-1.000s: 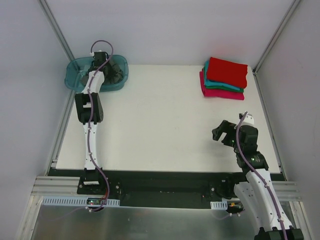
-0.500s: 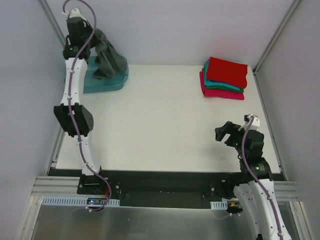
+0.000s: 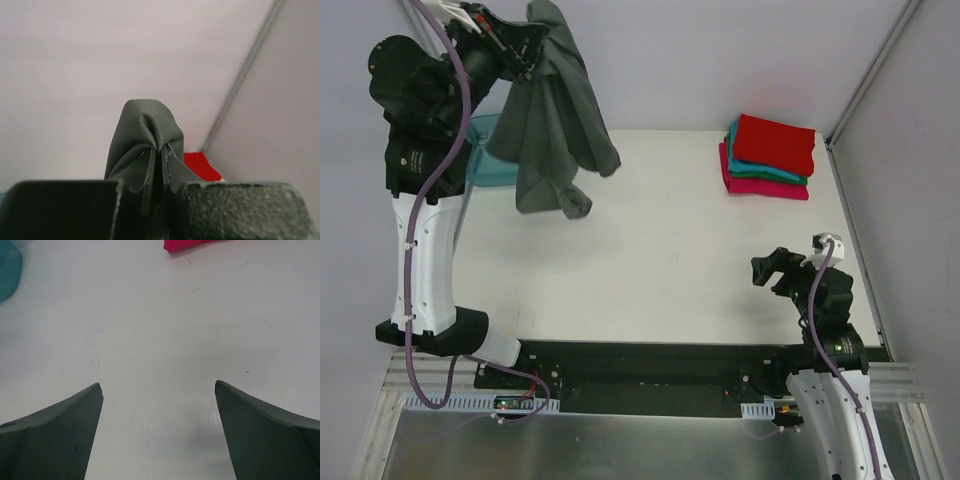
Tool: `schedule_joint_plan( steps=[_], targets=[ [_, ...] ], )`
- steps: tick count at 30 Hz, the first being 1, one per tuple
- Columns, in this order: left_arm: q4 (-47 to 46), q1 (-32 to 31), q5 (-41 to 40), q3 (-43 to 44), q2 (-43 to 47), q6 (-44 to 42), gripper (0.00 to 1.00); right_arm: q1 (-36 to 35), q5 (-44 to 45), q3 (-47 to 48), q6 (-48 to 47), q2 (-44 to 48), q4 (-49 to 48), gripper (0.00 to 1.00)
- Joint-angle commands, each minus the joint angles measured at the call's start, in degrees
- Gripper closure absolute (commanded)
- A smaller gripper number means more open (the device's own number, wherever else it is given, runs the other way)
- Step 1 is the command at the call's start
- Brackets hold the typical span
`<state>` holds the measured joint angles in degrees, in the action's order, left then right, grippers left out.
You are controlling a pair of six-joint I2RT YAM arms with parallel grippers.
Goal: Fold and stack the t-shirts
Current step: Move the tshirt to the center of the board
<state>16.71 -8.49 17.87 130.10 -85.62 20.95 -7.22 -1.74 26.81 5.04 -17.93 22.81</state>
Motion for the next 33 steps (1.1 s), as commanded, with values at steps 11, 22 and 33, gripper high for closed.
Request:
schedule_joint_plan(
  steps=[11, 22, 33],
  targets=[
    [-1.9, -18.9, 15.6, -38.8, 7.7, -12.1, 1.00, -0.2, 3.3, 1.5, 0.1, 3.8, 0.2, 0.04],
    [9.8, -28.9, 8.1, -20.6, -26.5, -9.4, 0.14, -0.2, 2.4, 2.5, 0.1, 1.0, 1.5, 0.04],
    [6.4, -28.9, -25.8, -63.5, 10.5, 4.5, 0.01, -0.3, 0.8, 2.1, 0.7, -2.6, 1.5, 0.04]
  ],
)
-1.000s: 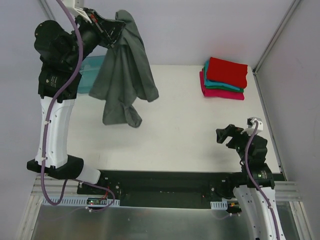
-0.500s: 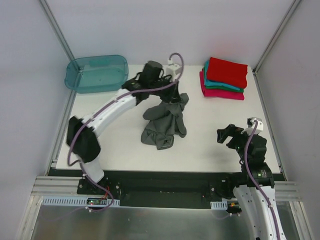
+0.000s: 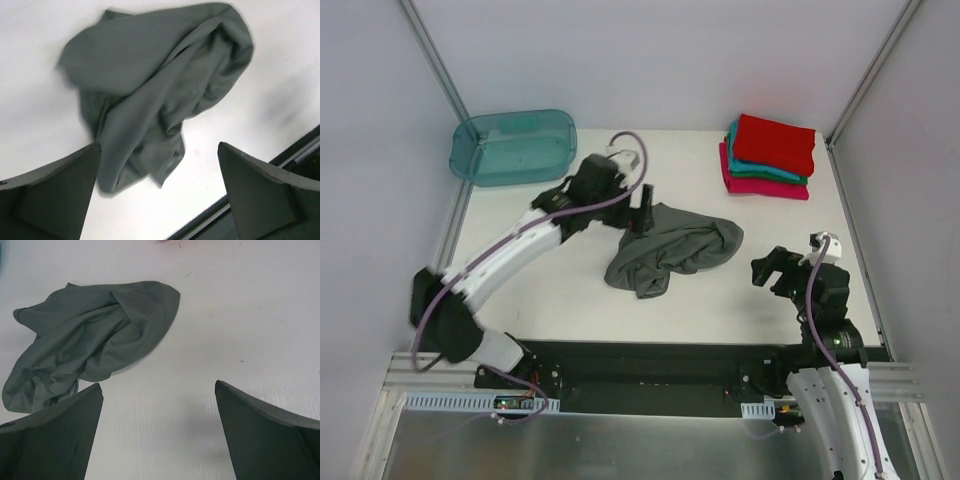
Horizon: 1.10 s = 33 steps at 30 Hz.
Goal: Fold and stack the t-shirts
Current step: Move the tshirt to the center of the board, then flatten out the tshirt
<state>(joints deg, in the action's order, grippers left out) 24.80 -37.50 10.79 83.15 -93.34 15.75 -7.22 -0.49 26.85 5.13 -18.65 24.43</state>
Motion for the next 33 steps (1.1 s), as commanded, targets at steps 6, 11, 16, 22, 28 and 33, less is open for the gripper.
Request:
schedule_joint_plan(
  steps=[6, 11, 16, 22, 28, 33],
  targets=[
    [-10.4, 0.2, -15.9, -43.4, 38.3, 21.3, 0.01, -1.6, -3.7, 2.0, 1.6, -9.1, -0.5, 0.04],
    [-17.7, 0.6, -15.1, -51.3, 37.5, 26.1, 0.01, -7.4, -0.5, 1.5, 7.2, -14.4, -1.3, 0.04],
    [-26.2, 3.5, -10.9, -50.4, 26.7, 28.9, 0.04, -17.5, 13.6, 0.2, 18.2, -15.8, -1.9, 0.04],
    [-32.4, 5.2, -2.5, -48.1, 14.9, 29.3, 0.19, -26.4, 22.7, 0.4, 26.6, -20.8, -3.1, 0.04],
    [-37.1, 5.3, 1.7, -46.7, 6.8, 31.4, 0.46, -33.9, 28.3, 5.3, 28.4, -31.8, -4.5, 0.04],
    [-35.9, 5.3, 0.8, -46.4, 5.8, 31.3, 1.00, -36.2, 38.9, 8.4, 33.0, -39.4, -6.8, 0.04]
  ],
)
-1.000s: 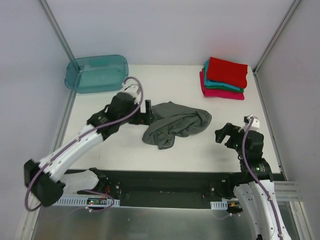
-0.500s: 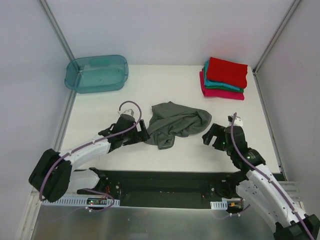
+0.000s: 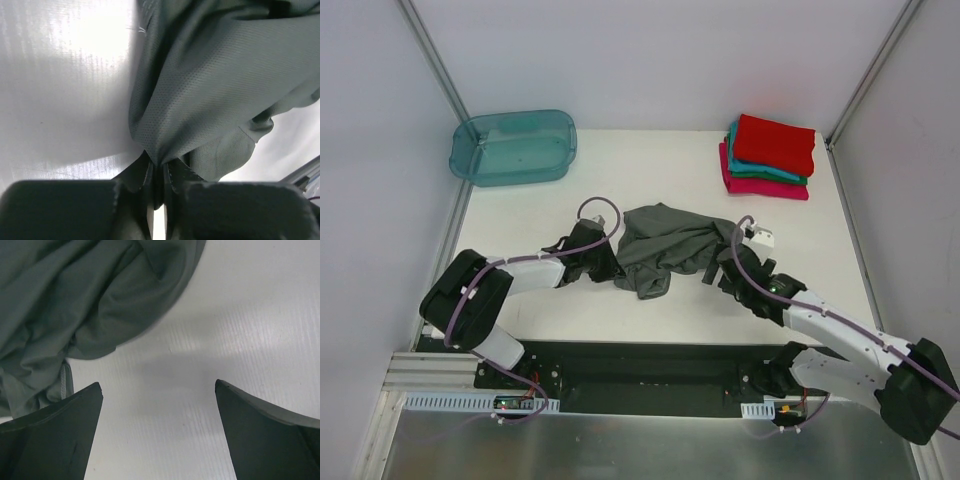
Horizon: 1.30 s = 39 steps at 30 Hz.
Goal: Fold and stack the t-shirts
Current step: Flatten out the tshirt
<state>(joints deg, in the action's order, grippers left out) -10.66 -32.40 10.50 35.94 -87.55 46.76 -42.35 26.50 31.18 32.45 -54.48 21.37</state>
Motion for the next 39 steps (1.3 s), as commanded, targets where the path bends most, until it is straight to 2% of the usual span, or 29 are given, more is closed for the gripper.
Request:
schedule_joint_plan(
  steps=[1, 5, 8, 11, 15, 19, 21, 27, 30, 35, 39],
  targets=[
    [0.0, 0.2, 0.2, 0.5, 0.6, 0.2, 1.00, -1.1, 14.0, 4.5, 7.7, -4.8, -3.8, 0.04],
    [3.3, 0.2, -3.3, -0.3, 4.0, 0.0, 1.00, -0.9, 20.7, 6.1, 11.1, -9.1, -3.8, 0.04],
    [3.5, 0.2, -5.5, -2.0, 6.4, 0.3, 1.00, 0.7, 21.6, 8.5, 10.2, -12.3, -3.8, 0.04],
    [4.1, 0.2, -6.1, -1.9, 7.0, -0.1, 1.00, 4.6, 17.2, 10.5, 9.3, -16.1, -4.0, 0.01],
    [4.4, 0.2, -6.0, -1.6, 6.9, -0.4, 1.00, 8.8, 8.8, 11.5, 4.7, -21.0, -8.5, 0.12],
    [5.0, 0.2, -6.6, -1.1, 6.3, -0.7, 1.00, 10.7, 4.6, 12.8, 0.5, -25.5, -12.7, 0.20],
    [5.4, 0.2, -7.2, -1.1, 6.2, -0.8, 1.00, 11.7, 4.1, 13.7, -0.8, -27.8, -13.4, 0.29],
    [9.3, 0.3, -12.3, 0.4, 8.3, -2.1, 1.00, 16.4, -2.1, 15.7, -5.5, -33.1, -16.0, 0.79],
    [13.1, 0.4, -15.8, 2.6, 12.4, -3.4, 1.00, 17.0, -4.6, 16.2, -11.4, -30.3, -16.4, 0.99],
    [19.4, 0.4, -23.8, 7.2, 23.4, -7.3, 1.00, 17.0, -5.0, 17.2, -21.7, -16.2, -10.0, 0.99],
    [21.2, 0.4, -25.4, 11.4, 32.9, -11.3, 1.00, 17.0, -10.3, 17.7, -29.0, -1.3, -6.5, 1.00]
  ],
)
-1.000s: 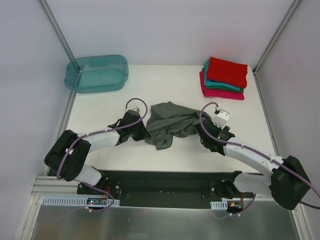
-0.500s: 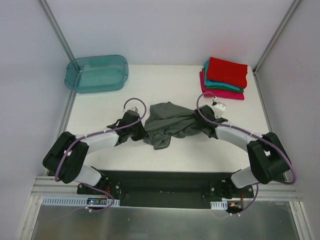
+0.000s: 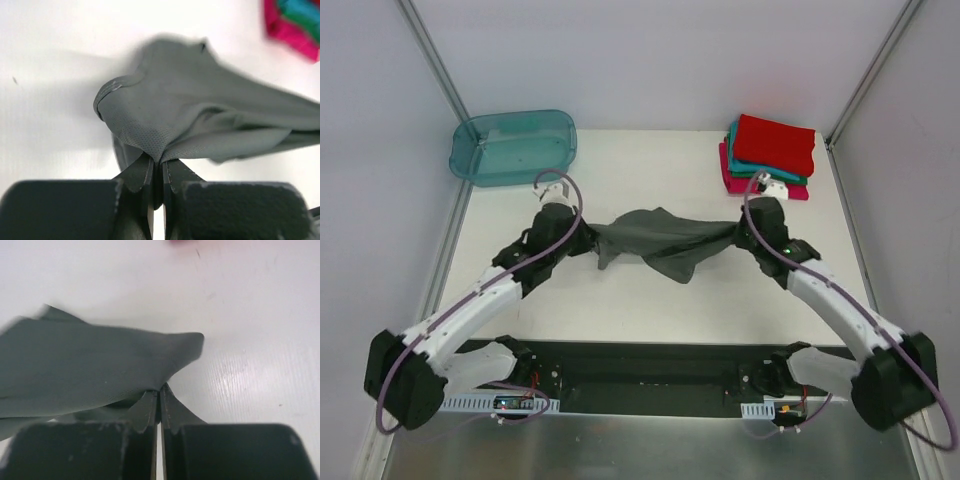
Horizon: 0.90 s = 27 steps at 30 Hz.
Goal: Fold and stack the t-shirts
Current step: Flatten out the tshirt
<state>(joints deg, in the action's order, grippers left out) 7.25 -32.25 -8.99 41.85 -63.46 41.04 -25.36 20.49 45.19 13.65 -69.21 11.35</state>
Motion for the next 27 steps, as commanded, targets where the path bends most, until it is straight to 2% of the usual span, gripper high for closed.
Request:
schedule_joint_plan(
  steps=[1, 8, 13, 17, 19, 22, 27],
  targets=[
    [3.7, 0.3, -6.0, 6.8, 11.1, -6.6, 1.00, 0.1, -6.3, 4.4, -11.0, 16.9, 4.4, 0.99],
    [8.8, 0.3, -3.0, 19.4, 22.6, -12.3, 1.00, 0.0, -22.9, 18.2, -14.7, 30.5, 19.7, 0.99],
    [9.5, 0.3, 2.3, 25.6, 28.7, -12.9, 1.00, 0.0, -33.1, 30.8, -13.7, 32.6, 29.2, 0.99],
    [9.9, 0.3, 7.0, 27.5, 31.3, -13.4, 1.00, -0.1, -39.6, 37.2, -10.8, 32.7, 32.1, 0.99],
    [10.2, 0.3, 6.5, 27.2, 32.5, -13.4, 1.00, 0.0, -42.2, 37.8, -10.0, 33.3, 31.7, 0.99],
    [10.9, 0.3, 3.6, 25.5, 33.7, -13.1, 1.00, 0.1, -40.9, 37.2, -9.4, 33.6, 31.6, 0.99],
    [11.7, 0.3, 0.8, 21.6, 30.3, -12.0, 1.00, 0.0, -22.4, 35.7, -11.1, 27.7, 35.3, 0.99]
  ],
)
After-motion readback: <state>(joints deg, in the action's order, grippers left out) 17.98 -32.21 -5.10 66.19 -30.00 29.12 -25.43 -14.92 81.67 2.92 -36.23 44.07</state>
